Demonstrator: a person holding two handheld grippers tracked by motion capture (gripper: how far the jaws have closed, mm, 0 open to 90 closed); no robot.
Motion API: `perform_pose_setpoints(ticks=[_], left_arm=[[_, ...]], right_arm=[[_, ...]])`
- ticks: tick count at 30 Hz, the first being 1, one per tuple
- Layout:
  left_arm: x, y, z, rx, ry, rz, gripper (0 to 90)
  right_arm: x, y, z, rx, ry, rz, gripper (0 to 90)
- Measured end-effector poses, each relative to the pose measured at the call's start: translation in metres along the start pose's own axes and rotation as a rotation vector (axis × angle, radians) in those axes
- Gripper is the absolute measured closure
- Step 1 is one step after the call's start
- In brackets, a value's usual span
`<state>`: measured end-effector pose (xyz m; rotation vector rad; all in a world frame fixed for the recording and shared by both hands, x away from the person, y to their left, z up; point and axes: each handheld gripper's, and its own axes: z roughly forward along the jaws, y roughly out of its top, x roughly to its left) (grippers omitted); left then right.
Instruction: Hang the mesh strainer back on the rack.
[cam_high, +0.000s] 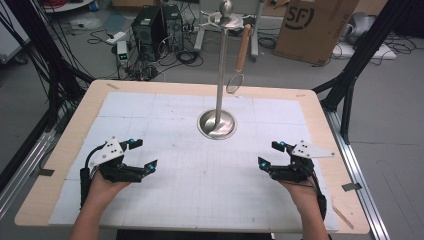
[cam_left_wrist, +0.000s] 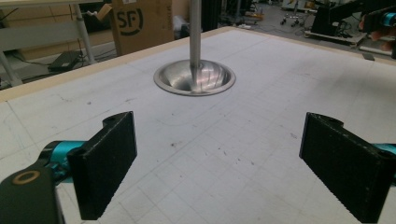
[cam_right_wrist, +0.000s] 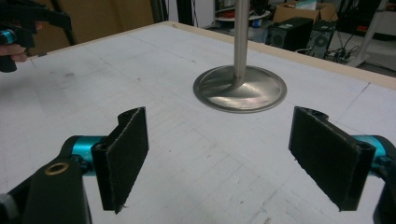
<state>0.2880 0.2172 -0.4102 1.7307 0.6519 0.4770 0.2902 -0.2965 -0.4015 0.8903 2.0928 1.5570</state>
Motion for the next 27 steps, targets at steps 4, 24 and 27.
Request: perform_pose_setpoints(ticks=[4, 24, 27], left_arm=[[-0.0001, -0.0001, 0.0002, 0.002, 0.000, 0.001, 11.6], [-0.0027, 0.0000, 0.0021, 0.014, -0.001, 0.007, 11.6], [-0.0027, 0.0000, 0.0021, 0.013, -0.001, 0.008, 11.6]], right_arm=[[0.0004, 0.0003, -0.0020, -0.008, -0.008, 0.000, 19.1], [0.0015, 0.0000, 0.0012, 0.006, -0.001, -0.007, 19.2], [0.0014, 0.0002, 0.0010, 0.004, -0.002, -0.007, 19.2]])
